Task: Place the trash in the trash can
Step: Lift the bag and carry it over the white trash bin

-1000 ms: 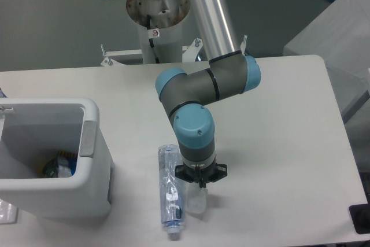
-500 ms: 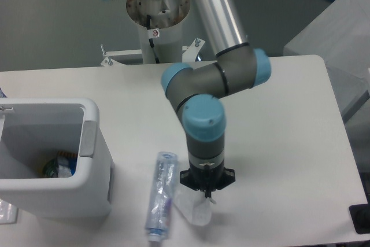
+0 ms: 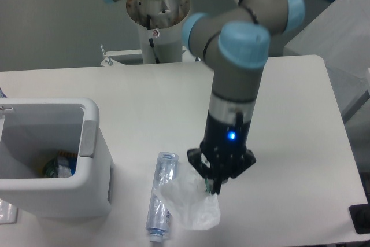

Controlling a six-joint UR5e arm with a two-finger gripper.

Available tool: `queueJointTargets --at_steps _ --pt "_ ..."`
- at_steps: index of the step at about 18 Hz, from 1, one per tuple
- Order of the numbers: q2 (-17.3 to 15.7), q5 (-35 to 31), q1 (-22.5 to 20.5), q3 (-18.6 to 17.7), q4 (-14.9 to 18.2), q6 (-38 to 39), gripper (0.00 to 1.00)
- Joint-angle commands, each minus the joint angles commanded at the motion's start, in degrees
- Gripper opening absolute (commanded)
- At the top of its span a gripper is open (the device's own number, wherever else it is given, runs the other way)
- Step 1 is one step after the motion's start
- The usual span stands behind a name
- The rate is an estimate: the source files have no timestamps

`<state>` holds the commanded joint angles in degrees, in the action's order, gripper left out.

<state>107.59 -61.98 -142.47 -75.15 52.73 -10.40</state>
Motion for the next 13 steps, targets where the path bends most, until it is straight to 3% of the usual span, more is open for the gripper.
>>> queueJointTargets --at_steps 5,9,13 --pt "-5.7 2.4 3.2 0.1 0.1 5.7 0.12" --pt "-6.8 2.0 9.3 -0.7 0.1 1.2 0.12" --pt "-8.7 1.4 15.9 -3.9 0.1 -8.8 0.12"
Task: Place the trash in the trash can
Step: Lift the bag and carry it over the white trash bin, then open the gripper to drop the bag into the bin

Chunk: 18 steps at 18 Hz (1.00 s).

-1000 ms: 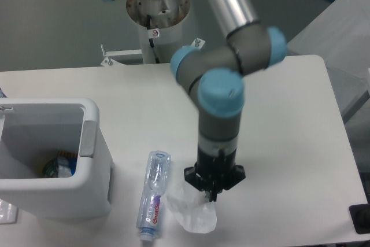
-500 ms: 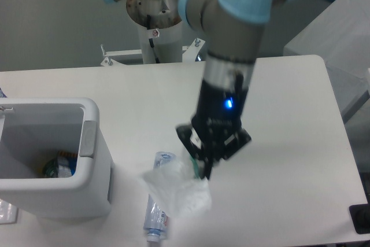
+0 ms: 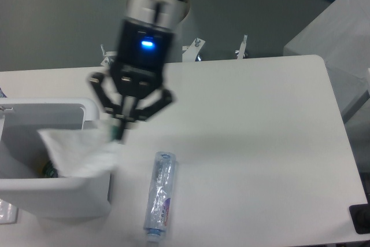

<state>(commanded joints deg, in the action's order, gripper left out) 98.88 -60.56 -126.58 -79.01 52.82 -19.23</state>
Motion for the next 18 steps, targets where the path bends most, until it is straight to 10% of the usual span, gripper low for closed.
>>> queueJointTargets --at_steps 10,14,18 --pt "1.2 -7.9 8.9 -4.8 -0.1 -5.8 0.16" --pt "0.6 -7.9 9.0 -6.5 -0.2 -6.6 0.86" --pt "0.4 -7.9 9.0 -6.0 -0.1 -5.4 0.99"
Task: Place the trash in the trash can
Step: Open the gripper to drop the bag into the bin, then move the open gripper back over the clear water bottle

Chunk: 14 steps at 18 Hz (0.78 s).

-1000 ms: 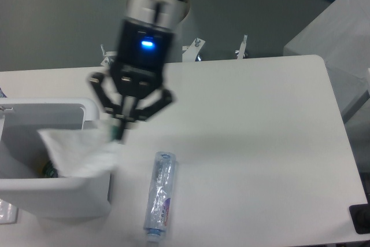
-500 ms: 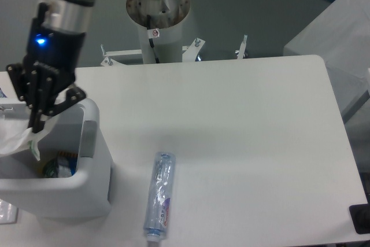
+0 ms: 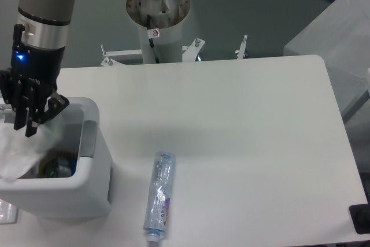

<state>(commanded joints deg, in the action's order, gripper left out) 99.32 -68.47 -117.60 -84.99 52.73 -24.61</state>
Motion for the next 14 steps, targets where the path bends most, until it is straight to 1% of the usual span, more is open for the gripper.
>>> queueJointTargets --at_steps 3,5,6,8,10,12,13,14 --pt "-0.3 0.0 -0.2 0.3 0.0 1.4 1.00" --pt "-0.2 0.0 -0.7 0.9 0.0 3.9 1.00" --pt "-0.1 0.1 -1.7 1.4 0.0 5.9 1.00" --pt "-0.1 0.2 -6.1 2.4 0.0 9.3 1.00" --pt "0.3 0.3 -10.0 3.3 0.0 10.5 1.00" --pt "2.0 0.5 -12.7 4.8 0.1 13.3 1.00" --pt "2.8 0.4 -14.0 4.9 0.1 16.8 1.00" --pt "4.0 0.2 -14.8 4.9 0.1 18.8 1.00"
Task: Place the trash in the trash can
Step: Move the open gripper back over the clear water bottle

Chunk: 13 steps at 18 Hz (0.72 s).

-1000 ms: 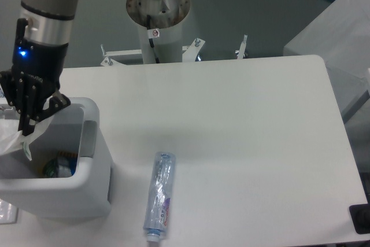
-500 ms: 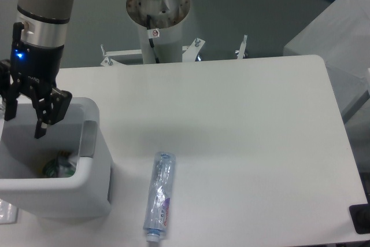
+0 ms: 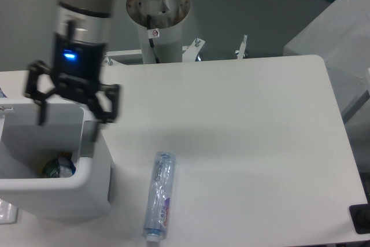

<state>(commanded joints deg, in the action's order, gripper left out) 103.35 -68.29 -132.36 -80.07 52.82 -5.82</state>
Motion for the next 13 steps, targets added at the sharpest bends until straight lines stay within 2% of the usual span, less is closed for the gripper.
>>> queueJointTargets --at_steps 2,7,13 --pt "3.9 -0.2 -0.7 0.4 -0.1 0.3 1.00" --pt "14.2 -3.9 -2.1 5.3 -0.1 0.9 1.00" --pt "22.1 -7.9 -2.2 9.1 -0.2 0.4 0.99"
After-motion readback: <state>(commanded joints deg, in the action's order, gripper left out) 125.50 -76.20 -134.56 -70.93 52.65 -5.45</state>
